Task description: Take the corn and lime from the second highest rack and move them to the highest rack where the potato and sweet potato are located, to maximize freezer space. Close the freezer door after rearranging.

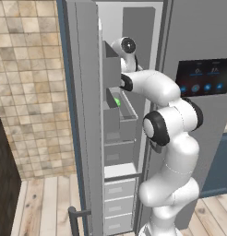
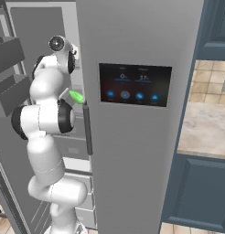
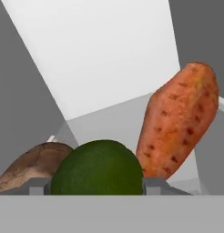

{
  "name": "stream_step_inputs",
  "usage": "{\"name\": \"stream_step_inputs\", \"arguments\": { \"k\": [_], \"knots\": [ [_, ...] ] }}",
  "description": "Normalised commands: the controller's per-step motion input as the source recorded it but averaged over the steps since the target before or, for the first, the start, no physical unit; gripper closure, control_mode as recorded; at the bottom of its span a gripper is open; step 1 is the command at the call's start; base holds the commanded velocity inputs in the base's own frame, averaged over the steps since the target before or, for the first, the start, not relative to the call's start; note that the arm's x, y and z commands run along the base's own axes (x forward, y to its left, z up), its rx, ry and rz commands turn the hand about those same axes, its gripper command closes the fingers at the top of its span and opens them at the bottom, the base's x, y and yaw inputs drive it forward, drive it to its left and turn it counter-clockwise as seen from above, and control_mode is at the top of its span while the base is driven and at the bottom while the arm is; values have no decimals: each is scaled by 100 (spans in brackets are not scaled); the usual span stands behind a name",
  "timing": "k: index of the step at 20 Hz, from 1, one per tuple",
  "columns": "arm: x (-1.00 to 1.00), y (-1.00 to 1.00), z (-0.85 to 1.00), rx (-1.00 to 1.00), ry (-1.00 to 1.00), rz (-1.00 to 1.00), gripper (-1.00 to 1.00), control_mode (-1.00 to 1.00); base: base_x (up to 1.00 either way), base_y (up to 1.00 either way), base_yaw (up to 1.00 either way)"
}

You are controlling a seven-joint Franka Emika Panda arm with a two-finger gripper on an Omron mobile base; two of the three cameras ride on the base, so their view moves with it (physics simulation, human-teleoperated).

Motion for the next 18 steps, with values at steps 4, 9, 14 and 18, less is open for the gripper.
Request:
{"name": "stream_step_inputs", "arguments": {
  "k": [4,9,14,18],
  "knots": [
    [-14,-4,0,0,0,-6,-100,-100,0,0,0],
    [-28,-24,0,1,0,-8,-100,-100,0,0,0],
    [0,-19,0,6,0,-2,-100,-100,0,0,0],
    [-15,0,15,11,-1,0,-100,-100,0,0,0]
  ]
}}
